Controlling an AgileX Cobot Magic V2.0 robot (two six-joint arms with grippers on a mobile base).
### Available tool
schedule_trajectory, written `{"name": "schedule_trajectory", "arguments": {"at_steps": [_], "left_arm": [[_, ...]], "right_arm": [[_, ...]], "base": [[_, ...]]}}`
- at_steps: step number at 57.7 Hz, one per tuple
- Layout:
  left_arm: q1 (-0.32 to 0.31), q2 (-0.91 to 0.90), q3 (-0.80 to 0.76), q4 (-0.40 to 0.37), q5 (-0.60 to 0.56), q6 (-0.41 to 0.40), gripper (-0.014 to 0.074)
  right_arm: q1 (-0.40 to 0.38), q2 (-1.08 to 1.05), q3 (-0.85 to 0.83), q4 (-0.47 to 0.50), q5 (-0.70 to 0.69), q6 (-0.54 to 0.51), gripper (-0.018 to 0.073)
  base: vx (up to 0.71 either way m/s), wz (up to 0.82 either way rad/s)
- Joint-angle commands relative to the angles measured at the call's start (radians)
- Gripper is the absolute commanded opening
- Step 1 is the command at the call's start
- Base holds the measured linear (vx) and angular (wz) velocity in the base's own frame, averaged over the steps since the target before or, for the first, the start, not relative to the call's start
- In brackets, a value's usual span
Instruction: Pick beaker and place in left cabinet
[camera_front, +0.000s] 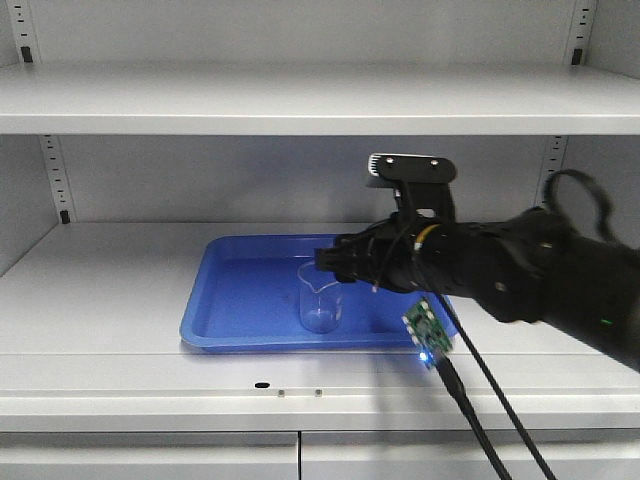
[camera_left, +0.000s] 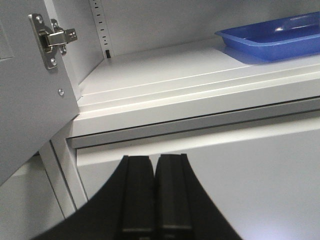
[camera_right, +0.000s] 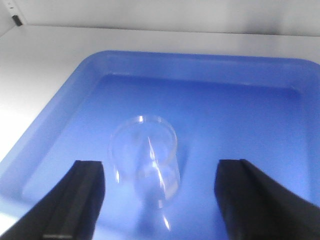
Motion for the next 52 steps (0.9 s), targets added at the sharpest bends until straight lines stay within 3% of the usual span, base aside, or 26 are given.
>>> {"name": "schedule_trajectory", "arguments": {"at_steps": [1, 17, 35, 40, 52], "left_arm": [[-0.002, -0.010, -0.018, -0.005, -0.082, -0.002, -0.0006], [-0.002, -0.010, -0.018, -0.005, -0.082, -0.002, -0.0006], [-0.002, -0.010, -0.018, -0.005, -0.082, -0.002, -0.0006], [-0.002, -0.010, -0.018, -0.005, -0.082, -0.002, -0.0006], [-0.002, -0.010, -0.018, -0.005, -0.082, -0.002, -0.0006]], "right_arm": [[-0.028, -0.135, 0.083, 0.018, -0.072, -0.016, 0.0455], [-0.187, -0.481, 0.515, 0.065, -0.145, -0.076, 0.0302], [-0.403, -0.895, 0.875, 0.069, -0.183, -0.347, 0.0042], [-0.427, -0.982, 0.936, 0.073, -0.183, -0.404, -0.0015], [-0.433, -1.219, 1.126, 0.073, -0.183, -0.431, -0.0009]], "base": [[0.00, 0.00], [0.00, 0.00], [0.00, 0.00], [0.00, 0.00], [0.00, 0.00]]}}
